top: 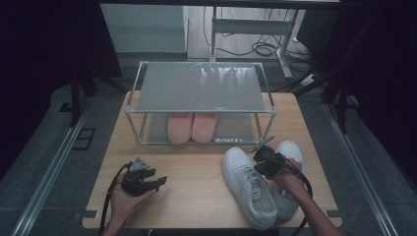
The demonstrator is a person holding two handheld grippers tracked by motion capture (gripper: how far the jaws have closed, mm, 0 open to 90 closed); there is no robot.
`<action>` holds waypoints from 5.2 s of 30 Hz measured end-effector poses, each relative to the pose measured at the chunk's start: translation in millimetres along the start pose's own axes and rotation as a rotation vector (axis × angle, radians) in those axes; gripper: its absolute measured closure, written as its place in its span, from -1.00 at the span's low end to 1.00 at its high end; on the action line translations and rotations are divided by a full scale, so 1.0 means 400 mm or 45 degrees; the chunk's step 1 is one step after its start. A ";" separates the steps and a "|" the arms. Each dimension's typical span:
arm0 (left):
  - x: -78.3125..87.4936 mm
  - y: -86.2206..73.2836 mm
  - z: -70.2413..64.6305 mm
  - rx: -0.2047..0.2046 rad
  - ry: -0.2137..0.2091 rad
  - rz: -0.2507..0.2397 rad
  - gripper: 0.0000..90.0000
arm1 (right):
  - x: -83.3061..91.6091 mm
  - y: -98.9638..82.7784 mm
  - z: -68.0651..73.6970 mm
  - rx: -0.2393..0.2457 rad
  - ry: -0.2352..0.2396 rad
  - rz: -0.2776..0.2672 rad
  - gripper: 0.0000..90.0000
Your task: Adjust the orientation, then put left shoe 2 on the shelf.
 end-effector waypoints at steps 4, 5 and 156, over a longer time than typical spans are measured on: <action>0.001 0.000 0.000 -0.001 -0.001 0.000 -0.03 | -0.002 0.029 0.033 0.039 0.027 -0.010 1.00; 0.001 0.000 0.000 0.000 -0.001 -0.001 -0.03 | -0.003 0.038 0.041 0.056 0.032 -0.017 1.00; 0.003 0.001 0.003 0.018 -0.005 -0.027 -0.04 | 0.348 0.182 0.038 -0.164 0.239 -0.812 0.78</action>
Point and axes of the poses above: each handheld gripper's, and its own axes: x roughly backward along the jaws, y roughly out of its top, z roughly to its left, the point moved 5 cm from there along -x, roughly forward along the jaws, and after that the axes turned 11 degrees about -y, right-handed, at the moved point
